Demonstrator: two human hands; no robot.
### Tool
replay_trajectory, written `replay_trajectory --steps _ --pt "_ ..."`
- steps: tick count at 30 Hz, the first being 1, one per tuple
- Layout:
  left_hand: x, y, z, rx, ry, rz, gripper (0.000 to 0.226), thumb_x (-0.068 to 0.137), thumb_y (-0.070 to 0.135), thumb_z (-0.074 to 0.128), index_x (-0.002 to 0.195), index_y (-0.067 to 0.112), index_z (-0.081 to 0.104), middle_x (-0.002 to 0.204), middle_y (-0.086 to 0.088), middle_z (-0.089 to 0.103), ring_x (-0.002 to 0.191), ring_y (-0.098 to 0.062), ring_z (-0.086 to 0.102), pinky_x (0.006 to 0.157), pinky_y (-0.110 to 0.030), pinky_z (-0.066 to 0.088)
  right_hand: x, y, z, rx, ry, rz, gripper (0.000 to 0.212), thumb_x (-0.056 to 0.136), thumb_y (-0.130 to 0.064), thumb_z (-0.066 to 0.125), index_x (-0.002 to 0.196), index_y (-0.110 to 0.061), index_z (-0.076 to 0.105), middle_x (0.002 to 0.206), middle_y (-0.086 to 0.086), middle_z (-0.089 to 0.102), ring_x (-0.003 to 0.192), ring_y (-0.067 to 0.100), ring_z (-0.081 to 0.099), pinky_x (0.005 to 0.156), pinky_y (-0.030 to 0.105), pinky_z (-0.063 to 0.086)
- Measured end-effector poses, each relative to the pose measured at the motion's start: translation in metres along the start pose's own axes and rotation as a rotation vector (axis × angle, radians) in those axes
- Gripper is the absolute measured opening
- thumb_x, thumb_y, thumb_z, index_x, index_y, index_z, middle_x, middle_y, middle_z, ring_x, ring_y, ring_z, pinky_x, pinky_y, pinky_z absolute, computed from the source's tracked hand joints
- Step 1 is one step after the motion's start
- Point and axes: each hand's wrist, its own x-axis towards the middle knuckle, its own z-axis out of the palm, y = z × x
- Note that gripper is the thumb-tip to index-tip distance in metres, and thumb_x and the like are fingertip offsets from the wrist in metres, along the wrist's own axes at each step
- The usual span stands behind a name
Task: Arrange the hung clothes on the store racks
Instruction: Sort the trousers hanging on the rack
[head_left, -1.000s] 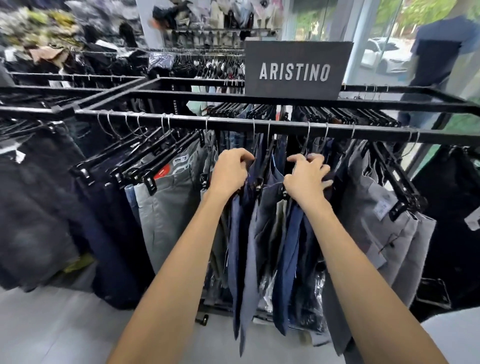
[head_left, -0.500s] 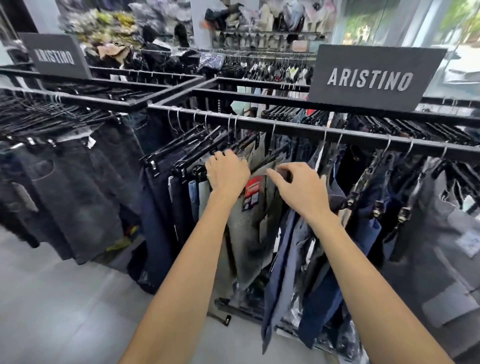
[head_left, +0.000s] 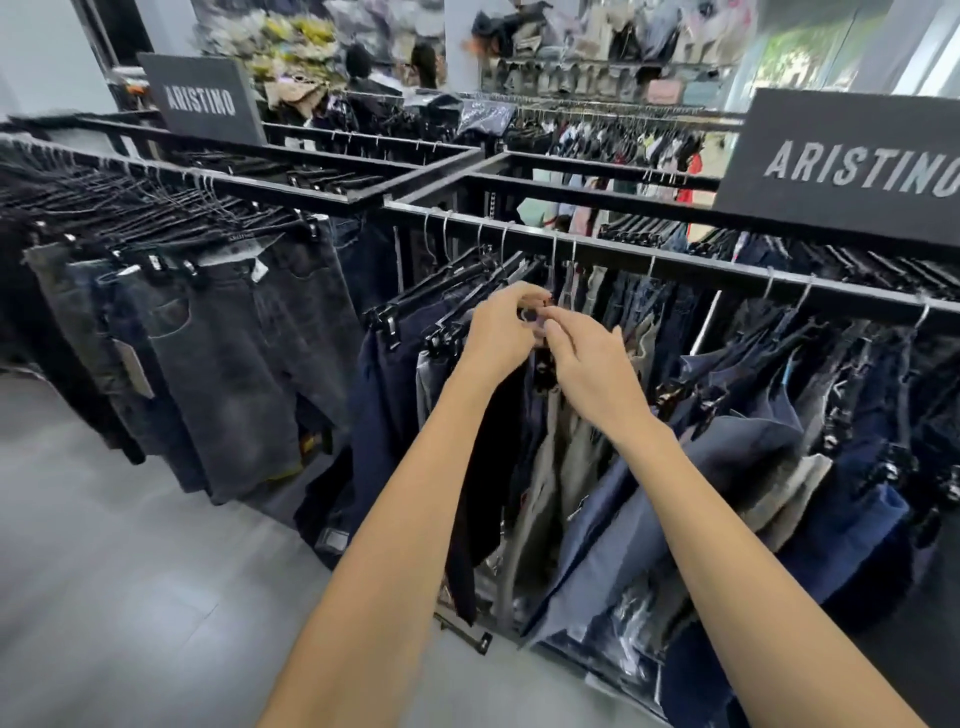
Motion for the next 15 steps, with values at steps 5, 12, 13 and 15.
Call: replay_trajectory --steps 5,12,13,15 --pt "0.013 -0.028 -0.038 0.576 0.257 0.044 0.027 0.087 0.009 0.063 0.11 0.022 0.069 0.115 -0.002 0.064 0.11 -0.024 0.053 0.091 -0.036 0.045 0.009 -0.007 0.013 -0.387 -0.007 -0.022 0.06 0.106 -0.045 0.026 0.09 -0.014 0.075 0.1 0.002 0.072 0.109 0.023 0.059 0.121 0.055 0.013" --pt "0.016 -0.033 -0.043 0.248 0.042 -0.152 0.03 0.095 0.019 0.048 0.069 0.019 0.062 0.079 -0.006 0.065 0.092 -0.034 0.062 0.069 -0.031 0.041 0.036 -0.055 0.034 -0.118 0.019 0.011 0.039 0.105 -0.029 0.039 0.099 -0.007 0.071 0.091 0.004 0.07 0.096 0.031 0.061 0.088 0.034 0.035" --pt "0.016 -0.033 -0.047 0.194 0.07 -0.138 0.029 0.092 0.014 0.049 0.068 0.019 0.064 0.072 -0.002 0.064 0.087 -0.029 0.063 0.066 -0.027 0.039 0.038 -0.061 0.037 -0.042 0.0 0.078 0.034 0.105 -0.027 0.042 0.109 -0.006 0.068 0.103 0.01 0.07 0.102 0.031 0.061 0.089 0.033 0.037" --pt "0.021 -0.041 -0.058 0.186 0.139 -0.13 0.013 0.087 0.012 0.062 0.091 0.016 0.073 0.081 0.003 0.07 0.088 -0.017 0.066 0.072 -0.019 0.044 0.044 -0.066 0.039 -0.04 -0.1 0.205 0.04 0.105 -0.032 0.043 0.125 0.0 0.057 0.122 0.02 0.061 0.116 0.036 0.055 0.092 0.037 0.041"
